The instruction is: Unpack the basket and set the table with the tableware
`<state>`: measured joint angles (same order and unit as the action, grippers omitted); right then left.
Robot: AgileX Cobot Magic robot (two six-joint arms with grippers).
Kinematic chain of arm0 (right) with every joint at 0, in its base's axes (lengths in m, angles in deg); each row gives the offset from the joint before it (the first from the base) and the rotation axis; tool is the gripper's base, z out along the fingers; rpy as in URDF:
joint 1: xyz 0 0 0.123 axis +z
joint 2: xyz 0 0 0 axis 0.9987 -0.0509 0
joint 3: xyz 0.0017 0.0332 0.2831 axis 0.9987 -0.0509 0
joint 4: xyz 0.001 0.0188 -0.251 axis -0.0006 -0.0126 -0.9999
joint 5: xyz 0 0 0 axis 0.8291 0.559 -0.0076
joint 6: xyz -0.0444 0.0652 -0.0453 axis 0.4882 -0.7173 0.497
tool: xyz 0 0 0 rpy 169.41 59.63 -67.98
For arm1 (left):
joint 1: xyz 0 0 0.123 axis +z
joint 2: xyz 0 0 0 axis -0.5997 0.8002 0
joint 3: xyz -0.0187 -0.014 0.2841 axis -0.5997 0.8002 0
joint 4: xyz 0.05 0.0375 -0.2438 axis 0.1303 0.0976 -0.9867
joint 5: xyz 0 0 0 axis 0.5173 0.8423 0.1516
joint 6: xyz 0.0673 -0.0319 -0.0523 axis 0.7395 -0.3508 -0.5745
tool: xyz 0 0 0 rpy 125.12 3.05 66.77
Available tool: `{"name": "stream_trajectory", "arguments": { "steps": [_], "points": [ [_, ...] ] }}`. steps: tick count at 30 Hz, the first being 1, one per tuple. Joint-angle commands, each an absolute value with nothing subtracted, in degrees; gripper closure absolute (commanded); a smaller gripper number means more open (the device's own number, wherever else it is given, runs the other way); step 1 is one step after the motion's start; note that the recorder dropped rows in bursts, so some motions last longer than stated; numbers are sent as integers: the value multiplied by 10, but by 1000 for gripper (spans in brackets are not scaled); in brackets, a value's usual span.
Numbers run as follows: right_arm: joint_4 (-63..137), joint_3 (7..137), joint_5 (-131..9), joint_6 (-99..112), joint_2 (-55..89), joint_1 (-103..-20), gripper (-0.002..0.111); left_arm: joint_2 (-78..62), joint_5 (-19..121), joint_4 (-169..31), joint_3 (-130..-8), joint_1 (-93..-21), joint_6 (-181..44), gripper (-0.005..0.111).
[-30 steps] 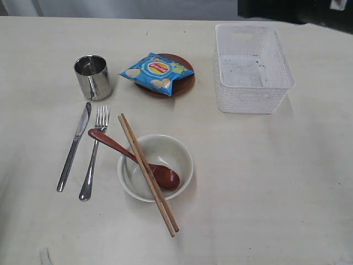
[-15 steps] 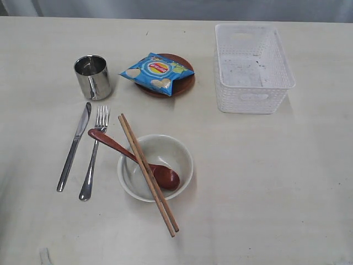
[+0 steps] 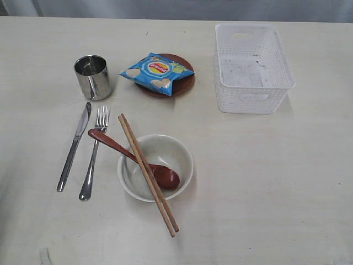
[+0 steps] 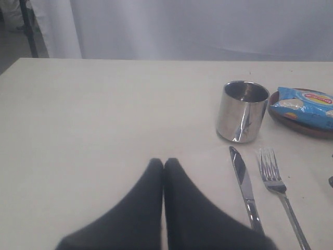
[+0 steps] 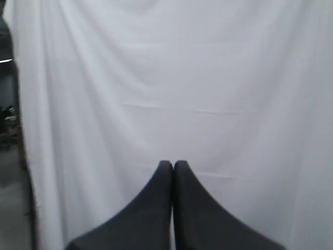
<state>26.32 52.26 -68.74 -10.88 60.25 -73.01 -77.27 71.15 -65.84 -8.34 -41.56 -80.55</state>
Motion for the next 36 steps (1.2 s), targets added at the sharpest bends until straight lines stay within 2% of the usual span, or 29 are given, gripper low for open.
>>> {"name": "stream_trajectory", "arguments": {
  "steps": [1,3,8,17,25,30,36],
  "points": [
    [263,505,-675,-110,643,-838,108,-775,707,-655,-81,-414,-803,107],
    [263,477,-646,-110,659,-864,108,-775,707,-655,-81,-414,-803,107],
    [263,374,-566,-110,699,-867,108,-775,707,-655,-81,-414,-803,107],
    [263,170,-563,-90,778,-867,108,-775,707,-655,-81,-414,-803,107],
    [263,77,-568,8,845,-855,108,-775,707,-655,-81,-414,-803,107],
    [265,68,-655,-80,871,-850,108,-775,707,-655,-81,-414,-803,107],
    [261,68,-796,-76,889,-846,108,-775,707,-655,-81,-414,-803,107]
  ]
}}
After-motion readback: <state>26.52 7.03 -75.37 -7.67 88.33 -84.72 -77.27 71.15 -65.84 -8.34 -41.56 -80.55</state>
